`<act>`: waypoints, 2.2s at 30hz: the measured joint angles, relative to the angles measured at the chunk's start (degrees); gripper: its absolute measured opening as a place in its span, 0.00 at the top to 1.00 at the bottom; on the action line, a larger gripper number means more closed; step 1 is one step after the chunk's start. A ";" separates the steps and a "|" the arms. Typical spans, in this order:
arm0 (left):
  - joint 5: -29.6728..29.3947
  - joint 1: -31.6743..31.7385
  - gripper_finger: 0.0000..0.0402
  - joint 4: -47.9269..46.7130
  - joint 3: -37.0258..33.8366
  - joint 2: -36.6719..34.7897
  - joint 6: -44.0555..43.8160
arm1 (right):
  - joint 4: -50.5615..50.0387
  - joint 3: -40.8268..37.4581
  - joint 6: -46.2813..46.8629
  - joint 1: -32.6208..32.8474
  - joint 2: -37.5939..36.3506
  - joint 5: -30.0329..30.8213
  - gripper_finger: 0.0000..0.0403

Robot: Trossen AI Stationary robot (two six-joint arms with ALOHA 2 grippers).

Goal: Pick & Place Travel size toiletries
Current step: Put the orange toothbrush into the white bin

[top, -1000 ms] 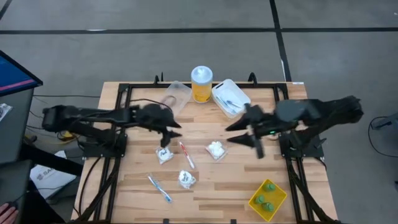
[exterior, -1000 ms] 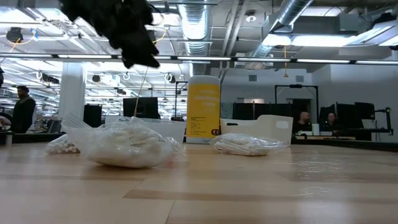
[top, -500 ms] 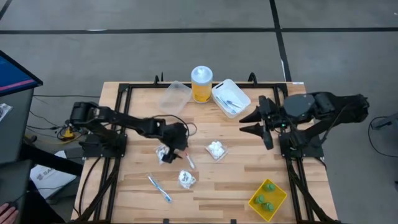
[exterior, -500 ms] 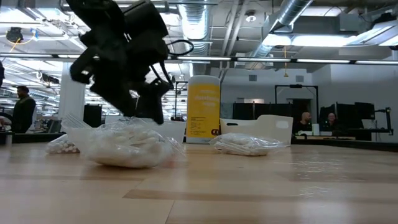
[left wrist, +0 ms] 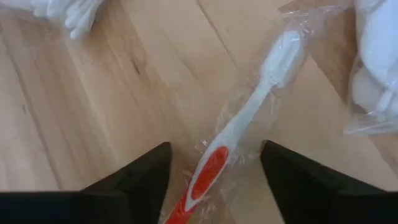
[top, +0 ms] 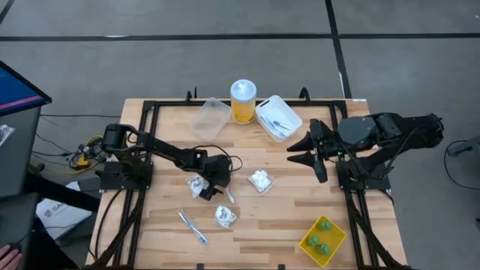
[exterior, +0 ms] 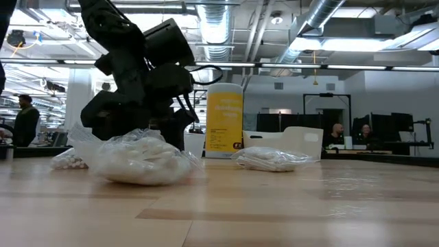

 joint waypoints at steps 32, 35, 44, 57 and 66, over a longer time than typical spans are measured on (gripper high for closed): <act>-17.63 0.17 1.00 9.80 -0.24 -30.33 -17.35 | 4.05 -0.05 -0.06 -3.49 10.86 3.22 0.61; -19.71 0.17 1.00 11.55 -0.22 -36.13 -18.82 | 8.54 -0.04 -1.98 -5.68 12.71 3.20 0.52; -21.12 0.15 1.00 21.51 -0.25 -45.14 -20.84 | 29.27 0.03 -6.73 -12.80 19.72 -5.63 0.36; -21.08 -0.46 0.99 28.14 -0.24 -39.22 -20.40 | 41.53 0.00 -9.70 -19.55 22.16 -9.10 0.42; -21.10 0.87 0.99 32.91 -0.24 -36.15 -20.28 | 40.32 0.00 -9.72 -20.11 21.97 -9.15 0.70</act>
